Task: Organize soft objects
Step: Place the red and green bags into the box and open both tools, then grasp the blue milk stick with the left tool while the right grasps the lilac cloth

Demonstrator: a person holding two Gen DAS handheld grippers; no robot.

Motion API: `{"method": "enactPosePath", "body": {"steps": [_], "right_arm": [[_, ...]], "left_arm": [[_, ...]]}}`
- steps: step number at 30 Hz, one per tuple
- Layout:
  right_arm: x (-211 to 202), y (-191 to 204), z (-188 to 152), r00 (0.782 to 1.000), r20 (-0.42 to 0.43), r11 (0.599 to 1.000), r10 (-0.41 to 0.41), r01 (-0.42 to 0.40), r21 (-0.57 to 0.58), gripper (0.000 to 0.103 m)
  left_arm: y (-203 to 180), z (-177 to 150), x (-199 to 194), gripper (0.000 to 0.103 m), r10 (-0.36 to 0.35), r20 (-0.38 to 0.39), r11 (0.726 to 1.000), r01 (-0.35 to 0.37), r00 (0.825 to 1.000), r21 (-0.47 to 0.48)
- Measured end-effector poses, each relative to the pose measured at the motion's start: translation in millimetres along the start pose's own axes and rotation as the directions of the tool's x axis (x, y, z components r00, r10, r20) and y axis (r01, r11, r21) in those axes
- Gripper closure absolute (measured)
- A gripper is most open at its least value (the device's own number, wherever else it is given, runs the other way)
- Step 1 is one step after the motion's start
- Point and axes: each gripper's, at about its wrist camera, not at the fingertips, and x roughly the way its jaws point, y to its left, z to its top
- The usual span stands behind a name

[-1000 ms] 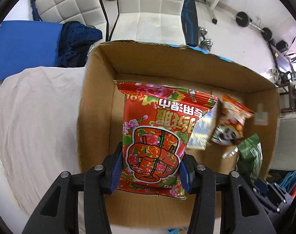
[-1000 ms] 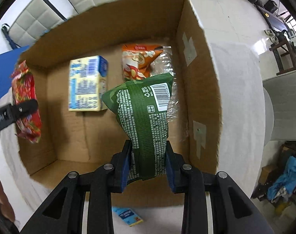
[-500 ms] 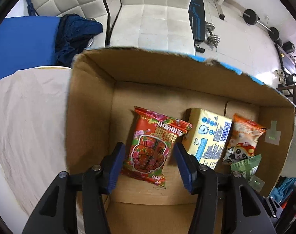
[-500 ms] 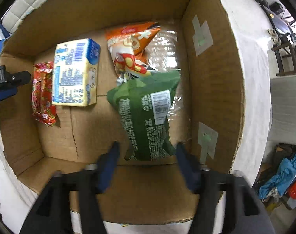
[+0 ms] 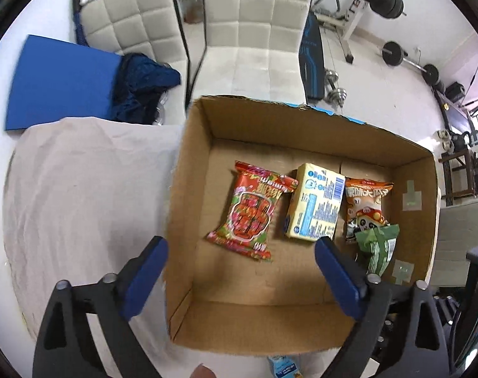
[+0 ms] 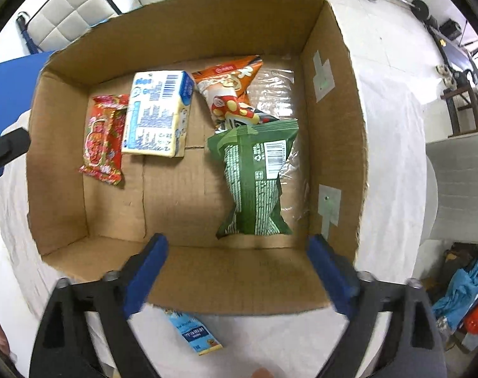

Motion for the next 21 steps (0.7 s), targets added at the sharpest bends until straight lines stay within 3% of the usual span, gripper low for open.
{"method": "enactPosePath", "body": {"steps": [11, 21], "right_arm": [[-45.1, 7.3, -40.2, 0.992, 0.122, 0.999, -0.001, 0.007, -0.048, 0.000], [-103.5, -2.3, -97.9, 0.961, 0.277, 0.999, -0.007, 0.021, -0.049, 0.000]], "left_arm": [[-8.0, -69.4, -52.4, 0.005, -0.004, 0.120, 1.000, 0.004, 0.993, 0.003], [-17.5, -123.4, -105.3, 0.005, 0.022, 0.238, 0.999, -0.027, 0.971, 0.021]]}}
